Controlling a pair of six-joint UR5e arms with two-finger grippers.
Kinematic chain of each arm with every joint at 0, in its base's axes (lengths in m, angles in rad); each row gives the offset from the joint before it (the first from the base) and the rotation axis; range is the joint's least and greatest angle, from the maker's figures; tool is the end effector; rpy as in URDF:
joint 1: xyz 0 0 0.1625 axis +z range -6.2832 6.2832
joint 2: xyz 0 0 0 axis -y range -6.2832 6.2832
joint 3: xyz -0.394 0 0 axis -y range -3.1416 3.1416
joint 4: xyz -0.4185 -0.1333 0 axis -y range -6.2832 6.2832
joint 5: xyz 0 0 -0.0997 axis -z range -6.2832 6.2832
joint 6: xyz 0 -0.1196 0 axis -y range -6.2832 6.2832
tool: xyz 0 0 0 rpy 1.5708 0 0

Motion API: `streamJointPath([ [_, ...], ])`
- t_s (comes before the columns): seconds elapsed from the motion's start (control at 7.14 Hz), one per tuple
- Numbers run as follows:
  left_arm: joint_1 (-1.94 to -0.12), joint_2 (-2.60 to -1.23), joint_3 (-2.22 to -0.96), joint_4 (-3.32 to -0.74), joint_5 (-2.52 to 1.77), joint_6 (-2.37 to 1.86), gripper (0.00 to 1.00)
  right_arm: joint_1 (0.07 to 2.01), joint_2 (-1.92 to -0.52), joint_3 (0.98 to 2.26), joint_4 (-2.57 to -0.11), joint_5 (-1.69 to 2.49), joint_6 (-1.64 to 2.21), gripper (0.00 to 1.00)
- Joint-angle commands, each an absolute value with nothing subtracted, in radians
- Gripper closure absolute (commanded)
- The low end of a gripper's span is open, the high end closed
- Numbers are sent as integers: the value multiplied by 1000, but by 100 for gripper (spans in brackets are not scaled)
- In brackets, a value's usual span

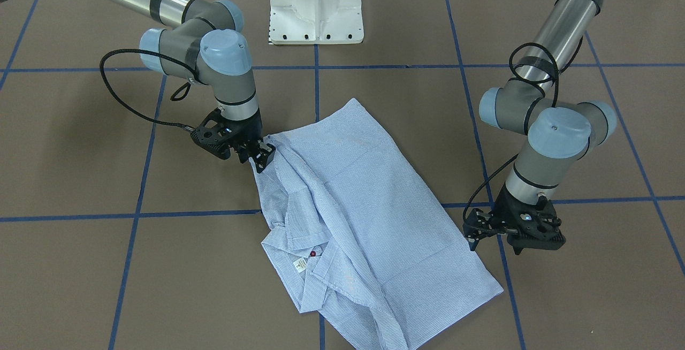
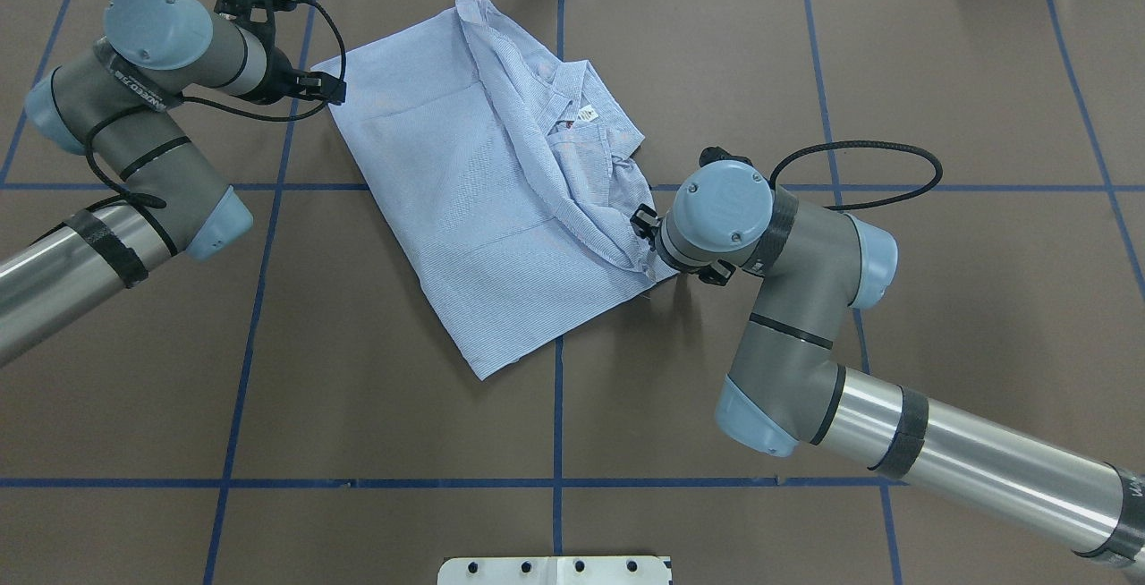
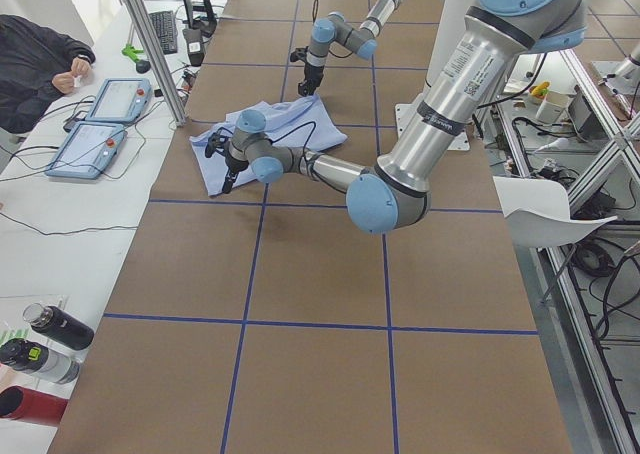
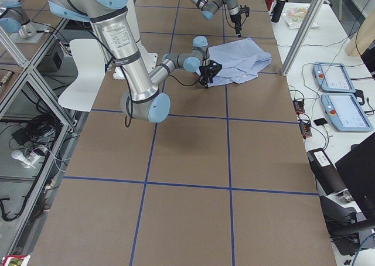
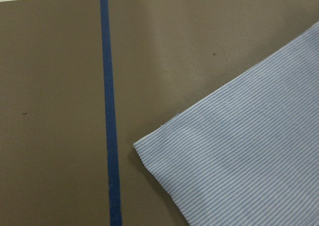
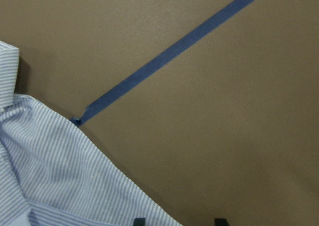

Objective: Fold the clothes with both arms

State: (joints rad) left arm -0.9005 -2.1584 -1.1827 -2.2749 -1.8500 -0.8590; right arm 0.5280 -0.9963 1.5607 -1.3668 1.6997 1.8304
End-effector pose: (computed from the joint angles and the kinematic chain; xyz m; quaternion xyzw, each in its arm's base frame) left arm 0.4063 -0.6741 0.4003 0.2253 0.3896 -0.0235 0.8927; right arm -0.5641 -0.4655 0.2854 -0.0091 -0.3787 0.3327 0.8636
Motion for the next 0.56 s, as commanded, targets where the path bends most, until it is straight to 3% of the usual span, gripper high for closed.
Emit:
streamJointPath([
  [0.0, -900, -2158, -1183, -2275, -1850, -858, 0, 526, -991, 1554, -1367, 1700, 1832, 47],
  [0.28, -900, -2158, -1183, -2275, -1850, -857, 0, 522, -986, 1554, -1367, 1700, 1833, 69],
  [0.42, -900, -2158, -1184, -2275, -1850, -857, 0, 512, -986, 1555, -1368, 1698, 1833, 75],
])
